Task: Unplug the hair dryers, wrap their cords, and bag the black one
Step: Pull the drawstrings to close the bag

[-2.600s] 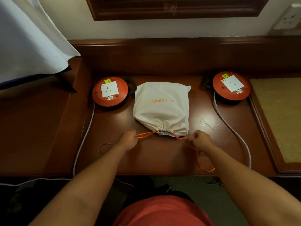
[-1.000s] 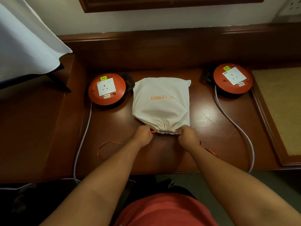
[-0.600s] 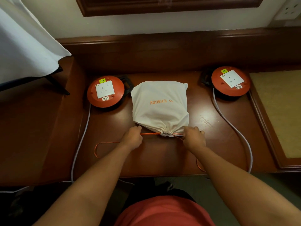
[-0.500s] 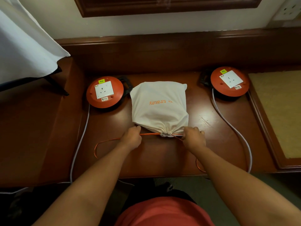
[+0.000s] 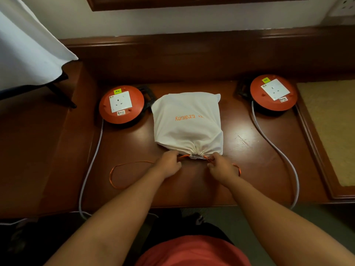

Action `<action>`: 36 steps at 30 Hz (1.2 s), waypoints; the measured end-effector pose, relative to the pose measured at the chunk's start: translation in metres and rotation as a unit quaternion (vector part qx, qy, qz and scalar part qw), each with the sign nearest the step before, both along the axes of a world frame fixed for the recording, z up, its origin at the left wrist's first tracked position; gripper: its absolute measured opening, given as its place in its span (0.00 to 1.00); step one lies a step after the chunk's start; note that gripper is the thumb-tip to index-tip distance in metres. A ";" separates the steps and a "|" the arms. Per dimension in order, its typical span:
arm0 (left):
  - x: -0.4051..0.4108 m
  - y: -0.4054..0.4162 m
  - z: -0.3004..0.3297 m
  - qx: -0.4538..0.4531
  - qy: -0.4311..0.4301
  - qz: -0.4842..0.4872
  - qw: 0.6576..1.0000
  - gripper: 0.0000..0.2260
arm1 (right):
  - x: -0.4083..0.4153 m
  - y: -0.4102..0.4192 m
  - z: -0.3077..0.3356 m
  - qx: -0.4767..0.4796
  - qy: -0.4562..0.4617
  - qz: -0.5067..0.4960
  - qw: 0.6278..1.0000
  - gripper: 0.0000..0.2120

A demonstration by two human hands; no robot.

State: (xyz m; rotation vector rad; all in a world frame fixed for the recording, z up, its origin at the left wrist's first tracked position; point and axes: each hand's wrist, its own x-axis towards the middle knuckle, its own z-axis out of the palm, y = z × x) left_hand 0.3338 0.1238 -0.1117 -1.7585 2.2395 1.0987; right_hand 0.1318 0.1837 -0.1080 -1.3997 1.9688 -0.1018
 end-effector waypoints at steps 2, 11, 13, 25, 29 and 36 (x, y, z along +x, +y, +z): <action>-0.009 0.001 0.000 0.008 0.017 0.020 1.000 0.13 | 0.005 -0.001 -0.001 -0.018 -0.025 -0.040 0.999 0.07; -0.020 0.002 0.004 0.002 0.078 0.118 0.990 0.05 | 0.005 -0.008 0.002 -0.046 -0.033 -0.082 0.995 0.06; -0.019 0.001 0.005 0.001 0.081 0.118 0.990 0.05 | 0.005 -0.009 0.004 -0.049 -0.025 -0.073 0.996 0.06; -0.021 -0.002 0.007 -0.062 -0.019 -0.010 0.998 0.06 | -0.004 -0.019 0.015 -0.038 0.150 0.120 0.981 0.08; -0.016 -0.002 0.007 -0.077 -0.040 -0.035 0.996 0.08 | -0.013 -0.019 0.013 -0.040 0.168 0.153 0.973 0.11; -0.012 -0.003 0.011 -0.086 -0.042 -0.044 0.994 0.09 | -0.027 -0.014 0.010 -0.054 0.184 0.177 0.965 0.15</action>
